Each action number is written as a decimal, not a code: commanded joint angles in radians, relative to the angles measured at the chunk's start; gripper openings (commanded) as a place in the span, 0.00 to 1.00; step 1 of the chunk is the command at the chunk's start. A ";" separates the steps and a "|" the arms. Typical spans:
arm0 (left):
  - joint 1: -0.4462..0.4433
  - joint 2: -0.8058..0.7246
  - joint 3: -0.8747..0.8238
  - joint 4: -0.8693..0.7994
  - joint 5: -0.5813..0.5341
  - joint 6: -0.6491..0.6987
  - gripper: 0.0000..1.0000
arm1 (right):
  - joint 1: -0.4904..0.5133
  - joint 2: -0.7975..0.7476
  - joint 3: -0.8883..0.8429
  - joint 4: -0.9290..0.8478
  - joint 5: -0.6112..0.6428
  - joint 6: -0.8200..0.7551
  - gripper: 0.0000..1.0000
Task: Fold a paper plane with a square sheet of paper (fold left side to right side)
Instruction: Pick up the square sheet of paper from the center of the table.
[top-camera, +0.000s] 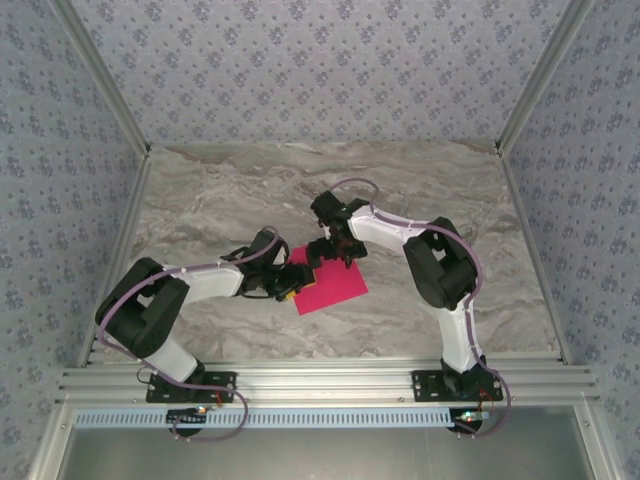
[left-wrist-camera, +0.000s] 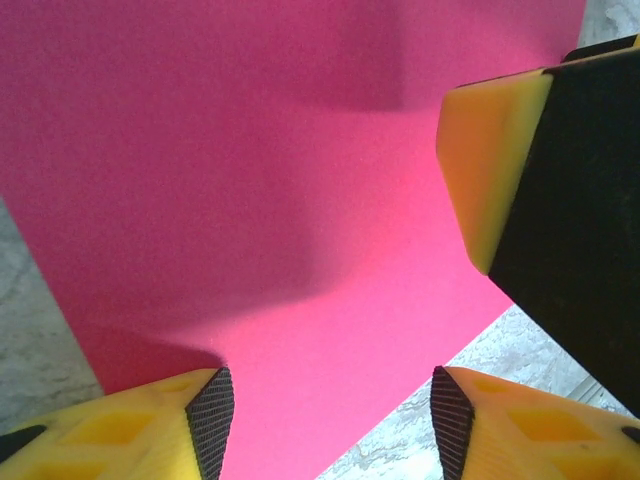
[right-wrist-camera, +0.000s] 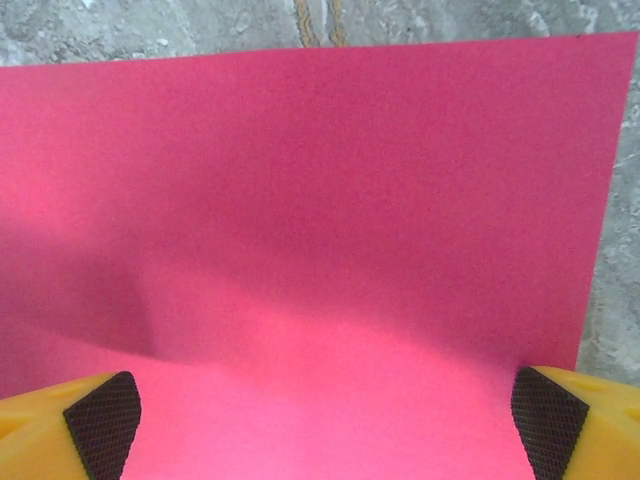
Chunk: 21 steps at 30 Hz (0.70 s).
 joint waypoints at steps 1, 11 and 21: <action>-0.006 0.017 -0.027 -0.003 -0.029 0.011 0.54 | 0.038 0.008 -0.043 0.014 -0.121 0.034 1.00; -0.007 0.018 -0.046 0.015 -0.052 0.007 0.47 | 0.053 -0.006 -0.038 -0.005 -0.152 0.031 0.88; 0.038 -0.081 -0.034 0.023 -0.020 0.027 0.49 | 0.035 -0.028 -0.077 0.048 -0.254 0.038 0.52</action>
